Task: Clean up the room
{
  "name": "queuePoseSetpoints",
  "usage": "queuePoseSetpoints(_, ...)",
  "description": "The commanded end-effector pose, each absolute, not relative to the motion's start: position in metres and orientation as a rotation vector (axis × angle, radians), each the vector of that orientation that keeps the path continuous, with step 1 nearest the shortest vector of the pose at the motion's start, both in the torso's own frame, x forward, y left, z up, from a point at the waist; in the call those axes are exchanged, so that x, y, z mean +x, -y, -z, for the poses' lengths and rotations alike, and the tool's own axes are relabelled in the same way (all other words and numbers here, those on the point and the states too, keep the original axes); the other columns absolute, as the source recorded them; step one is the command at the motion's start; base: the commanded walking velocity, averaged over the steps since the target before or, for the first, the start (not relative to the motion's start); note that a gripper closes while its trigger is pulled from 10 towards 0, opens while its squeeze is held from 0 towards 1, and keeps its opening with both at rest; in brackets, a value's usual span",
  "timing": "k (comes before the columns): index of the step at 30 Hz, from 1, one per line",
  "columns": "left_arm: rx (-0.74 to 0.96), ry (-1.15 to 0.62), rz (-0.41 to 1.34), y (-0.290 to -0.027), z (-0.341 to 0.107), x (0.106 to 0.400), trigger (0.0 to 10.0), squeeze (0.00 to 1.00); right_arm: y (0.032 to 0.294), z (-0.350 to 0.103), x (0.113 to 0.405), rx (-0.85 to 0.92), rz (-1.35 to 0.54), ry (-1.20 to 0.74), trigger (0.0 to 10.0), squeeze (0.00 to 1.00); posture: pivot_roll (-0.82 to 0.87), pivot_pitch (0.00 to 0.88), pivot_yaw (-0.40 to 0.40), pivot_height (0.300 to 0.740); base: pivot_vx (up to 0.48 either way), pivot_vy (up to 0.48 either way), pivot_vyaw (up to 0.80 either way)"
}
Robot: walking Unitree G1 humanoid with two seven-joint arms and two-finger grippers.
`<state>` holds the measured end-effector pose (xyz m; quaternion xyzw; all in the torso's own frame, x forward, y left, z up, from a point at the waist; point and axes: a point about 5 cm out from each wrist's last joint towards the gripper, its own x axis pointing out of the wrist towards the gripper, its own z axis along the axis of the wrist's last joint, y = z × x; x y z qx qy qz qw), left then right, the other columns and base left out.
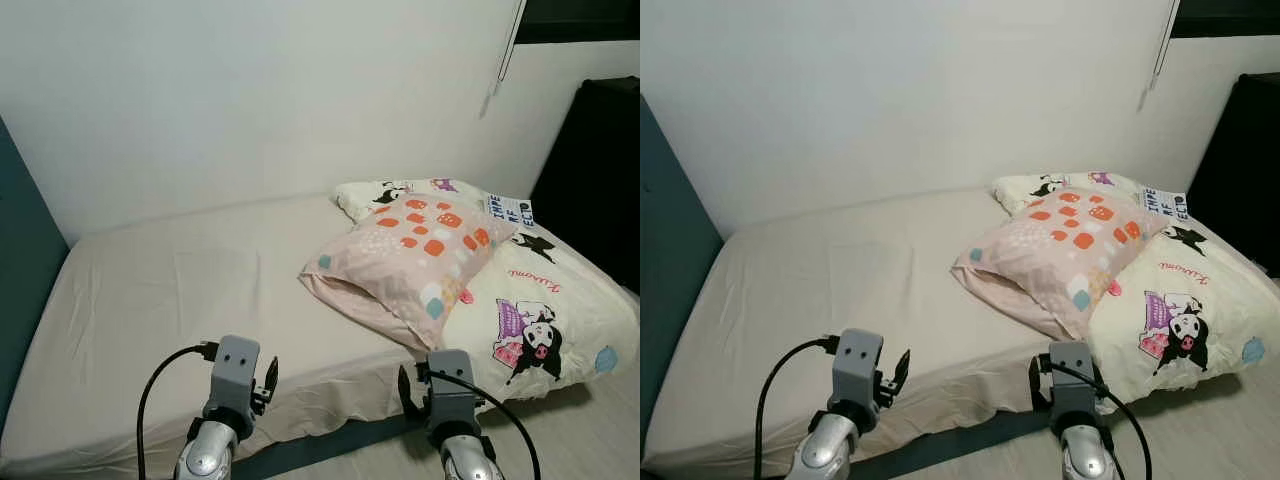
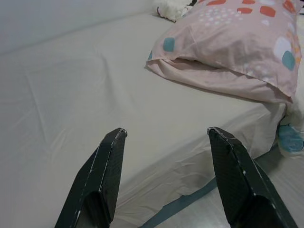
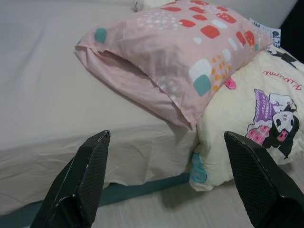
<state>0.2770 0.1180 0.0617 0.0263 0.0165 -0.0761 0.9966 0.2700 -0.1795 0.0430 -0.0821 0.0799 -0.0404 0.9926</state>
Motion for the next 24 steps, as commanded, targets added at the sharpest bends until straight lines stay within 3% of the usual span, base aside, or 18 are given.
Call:
queuePoseSetpoints(1, 0.060, -0.053, 0.147, -0.119, -0.059, 0.278, 10.0, 0.00, 0.180, -0.039, 0.270, -0.171, 0.081, -0.184, 10.0, 0.00, -0.06, 0.057, -0.002, 0.740, 0.000, 0.000, 0.00)
queuePoseSetpoints(24, 0.081, -0.061, 0.146, -0.127, -0.058, 0.278, 10.0, 0.00, 0.177, -0.028, 0.266, -0.170, 0.084, -0.247, 10.0, 0.00, -0.04, 0.036, 0.018, 0.740, 0.000, 0.000, 0.00)
